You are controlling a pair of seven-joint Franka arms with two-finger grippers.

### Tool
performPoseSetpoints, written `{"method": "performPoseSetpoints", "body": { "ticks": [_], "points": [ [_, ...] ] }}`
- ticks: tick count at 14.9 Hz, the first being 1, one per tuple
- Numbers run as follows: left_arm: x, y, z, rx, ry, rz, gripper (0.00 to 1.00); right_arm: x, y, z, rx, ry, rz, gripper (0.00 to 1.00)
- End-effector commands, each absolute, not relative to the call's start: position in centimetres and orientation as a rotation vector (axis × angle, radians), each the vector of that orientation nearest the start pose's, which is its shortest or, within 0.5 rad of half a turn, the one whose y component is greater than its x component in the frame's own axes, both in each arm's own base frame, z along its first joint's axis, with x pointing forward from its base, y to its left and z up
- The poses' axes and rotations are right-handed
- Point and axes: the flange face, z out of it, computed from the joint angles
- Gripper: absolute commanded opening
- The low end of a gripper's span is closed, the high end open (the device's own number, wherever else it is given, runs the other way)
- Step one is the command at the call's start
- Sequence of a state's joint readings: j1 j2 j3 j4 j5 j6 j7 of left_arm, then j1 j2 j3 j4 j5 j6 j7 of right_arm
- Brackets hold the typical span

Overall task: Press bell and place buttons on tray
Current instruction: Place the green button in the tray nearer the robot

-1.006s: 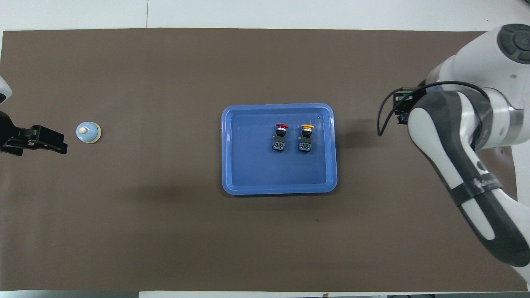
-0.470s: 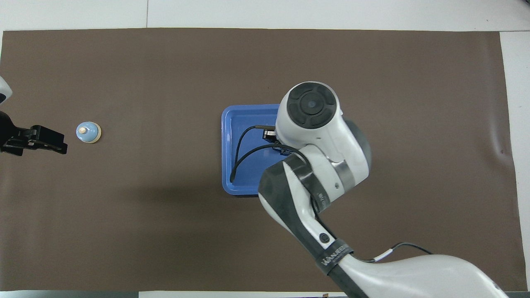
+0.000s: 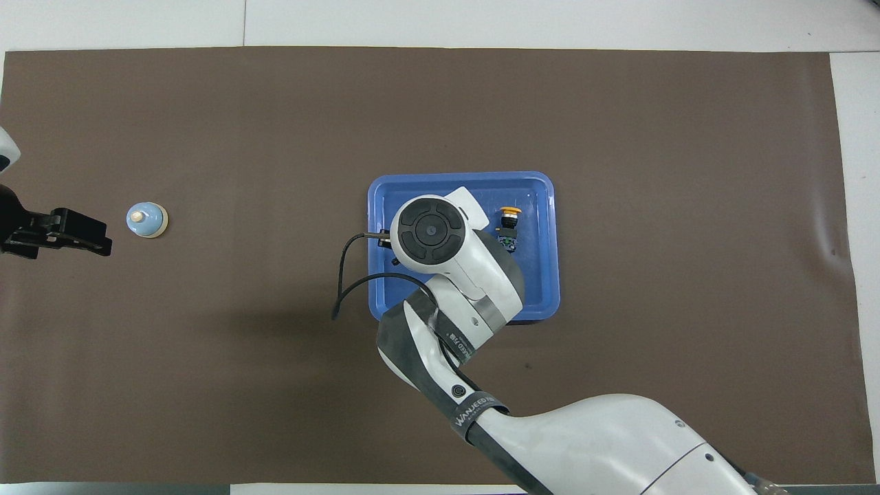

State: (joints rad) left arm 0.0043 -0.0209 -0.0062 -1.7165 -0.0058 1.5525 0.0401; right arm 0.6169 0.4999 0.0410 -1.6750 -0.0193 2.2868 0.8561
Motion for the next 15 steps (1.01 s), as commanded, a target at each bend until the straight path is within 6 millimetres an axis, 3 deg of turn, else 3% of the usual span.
{"method": "performPoseSetpoints", "body": {
  "ticks": [1,6,7,8,11,13,15],
  "points": [
    [53.5,-0.1,56.9,-3.157,0.049,0.206,1.00,54.2,41.3,31.6,-3.010,0.300,-0.150,0.00],
    [53.6,-0.1,56.9,-3.157,0.049,0.203,1.00,53.7,41.5,31.0,-2.985,0.281,-0.193,0.00],
    [53.5,-0.1,56.9,-3.157,0.049,0.206,1.00,53.7,41.5,31.2,-2.982,0.287,-0.193,0.32],
    [53.5,-0.1,56.9,-3.157,0.049,0.206,1.00,53.7,41.7,31.4,-2.982,0.287,-0.192,0.99],
    [53.5,-0.2,56.9,-3.157,0.051,0.206,1.00,53.8,41.3,32.5,-2.991,0.336,-0.163,1.00],
    [53.5,-0.1,56.9,-3.157,0.049,0.206,1.00,54.8,40.0,35.3,-3.005,0.376,-0.131,1.00],
    [53.5,-0.1,56.9,-3.157,0.049,0.206,1.00,56.1,37.0,38.7,-3.020,0.433,-0.112,1.00]
  ]
}}
